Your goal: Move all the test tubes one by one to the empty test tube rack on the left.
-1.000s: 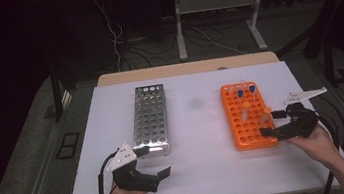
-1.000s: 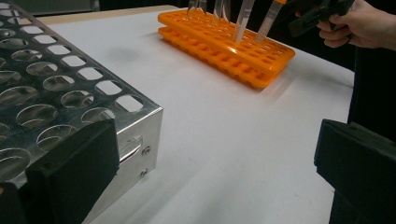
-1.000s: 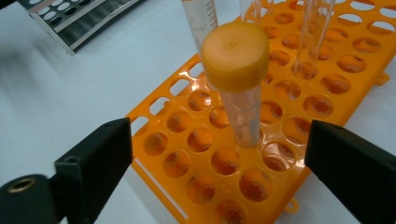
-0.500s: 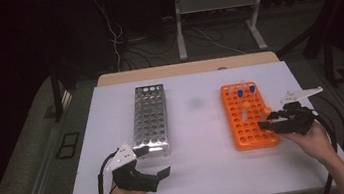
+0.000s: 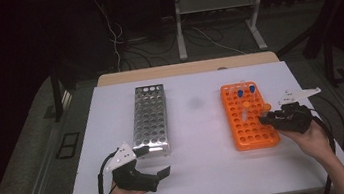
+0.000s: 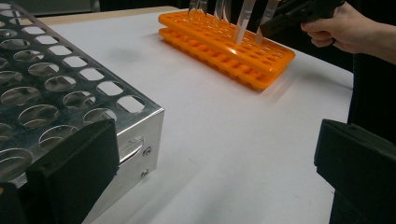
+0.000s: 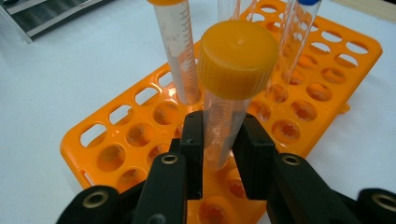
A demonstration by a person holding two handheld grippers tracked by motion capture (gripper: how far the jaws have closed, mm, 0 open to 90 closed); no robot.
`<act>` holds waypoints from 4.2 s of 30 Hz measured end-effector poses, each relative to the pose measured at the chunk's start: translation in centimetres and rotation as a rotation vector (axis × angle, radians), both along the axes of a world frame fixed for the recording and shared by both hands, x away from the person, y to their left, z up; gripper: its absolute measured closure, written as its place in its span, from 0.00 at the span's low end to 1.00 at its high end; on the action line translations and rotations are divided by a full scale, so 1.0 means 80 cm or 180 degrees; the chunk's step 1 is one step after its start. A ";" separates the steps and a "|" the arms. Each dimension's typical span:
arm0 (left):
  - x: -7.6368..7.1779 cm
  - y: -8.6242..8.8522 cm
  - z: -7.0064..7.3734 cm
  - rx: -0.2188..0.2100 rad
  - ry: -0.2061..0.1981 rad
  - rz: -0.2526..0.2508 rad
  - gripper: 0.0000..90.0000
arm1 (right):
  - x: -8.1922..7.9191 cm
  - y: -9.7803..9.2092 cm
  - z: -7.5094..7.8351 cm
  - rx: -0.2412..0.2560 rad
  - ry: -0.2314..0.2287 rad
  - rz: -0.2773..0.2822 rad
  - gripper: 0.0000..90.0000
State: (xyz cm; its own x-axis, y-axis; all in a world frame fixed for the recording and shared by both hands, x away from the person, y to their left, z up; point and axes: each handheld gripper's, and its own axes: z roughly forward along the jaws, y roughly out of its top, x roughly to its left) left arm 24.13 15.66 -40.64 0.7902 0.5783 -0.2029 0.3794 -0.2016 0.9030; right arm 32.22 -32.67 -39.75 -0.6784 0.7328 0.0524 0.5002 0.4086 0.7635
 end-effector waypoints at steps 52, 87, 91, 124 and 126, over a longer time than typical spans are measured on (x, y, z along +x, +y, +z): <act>0.044 -0.037 0.084 0.0258 0.0064 -0.0356 0.00 | -0.015 0.105 0.110 0.0076 0.0076 0.0841 0.82; 0.105 -0.101 0.139 0.0721 0.0119 -0.0847 0.14 | 0.008 0.194 0.098 -0.0050 0.0178 0.1306 0.82; 0.111 -0.104 0.140 0.0795 0.0163 -0.0919 0.18 | 0.009 0.201 0.095 -0.0080 0.0200 0.1333 0.82; 0.132 -0.130 0.141 0.1192 0.0313 -0.1255 0.76 | 0.014 0.242 0.075 -0.0131 0.0230 0.1471 0.82; 0.132 -0.130 0.142 0.1165 0.0326 -0.1245 0.76 | 0.015 0.241 0.076 -0.0089 0.0244 0.1451 0.81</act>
